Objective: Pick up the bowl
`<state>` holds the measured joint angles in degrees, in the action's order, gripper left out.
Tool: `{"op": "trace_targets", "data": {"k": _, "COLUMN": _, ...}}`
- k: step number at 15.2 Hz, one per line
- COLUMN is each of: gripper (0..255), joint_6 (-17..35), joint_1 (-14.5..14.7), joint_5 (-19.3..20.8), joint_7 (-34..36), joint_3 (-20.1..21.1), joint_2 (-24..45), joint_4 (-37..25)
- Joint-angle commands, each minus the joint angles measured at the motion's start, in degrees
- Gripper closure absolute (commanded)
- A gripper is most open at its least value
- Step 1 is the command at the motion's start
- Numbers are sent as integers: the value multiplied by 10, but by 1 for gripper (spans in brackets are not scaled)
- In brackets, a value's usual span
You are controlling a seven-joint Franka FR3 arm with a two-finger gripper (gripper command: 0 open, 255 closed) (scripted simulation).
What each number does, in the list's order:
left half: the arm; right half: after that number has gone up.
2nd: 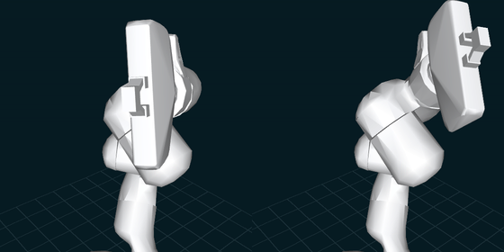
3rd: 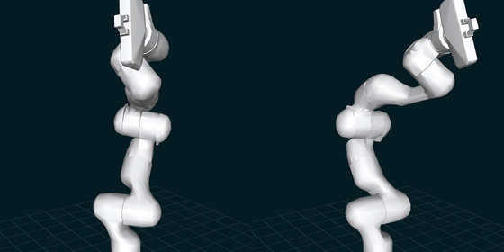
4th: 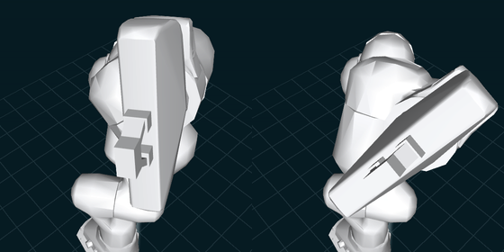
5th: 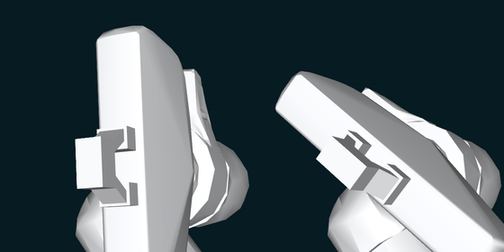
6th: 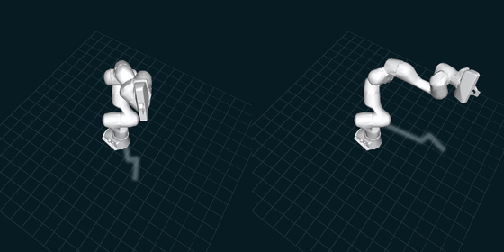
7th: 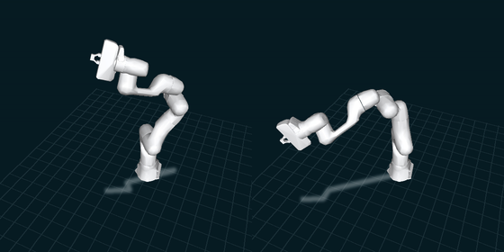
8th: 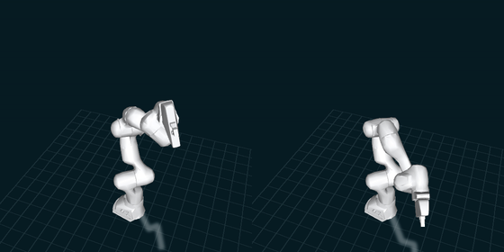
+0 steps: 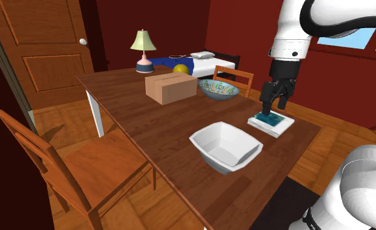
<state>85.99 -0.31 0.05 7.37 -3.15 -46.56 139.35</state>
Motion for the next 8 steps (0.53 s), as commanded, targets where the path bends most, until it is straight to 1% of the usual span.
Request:
{"op": "trace_targets", "data": {"k": 1, "gripper": 0, "joint_6": 0, "joint_1": 0, "joint_5": 0, "joint_7": 0, "joint_3": 0, "joint_2": 0, "joint_4": 0}}
{"op": "trace_targets", "data": {"k": 5, "gripper": 0, "joint_6": 91, "joint_1": -4, "joint_5": -19, "joint_7": -62, "joint_3": -71, "joint_2": 24, "joint_4": 47}}
{"op": "trace_targets", "data": {"k": 8, "gripper": 0, "joint_6": 158, "joint_1": -1, "joint_5": -41, "joint_7": -116, "joint_3": -126, "joint_2": 60, "joint_4": 72}}
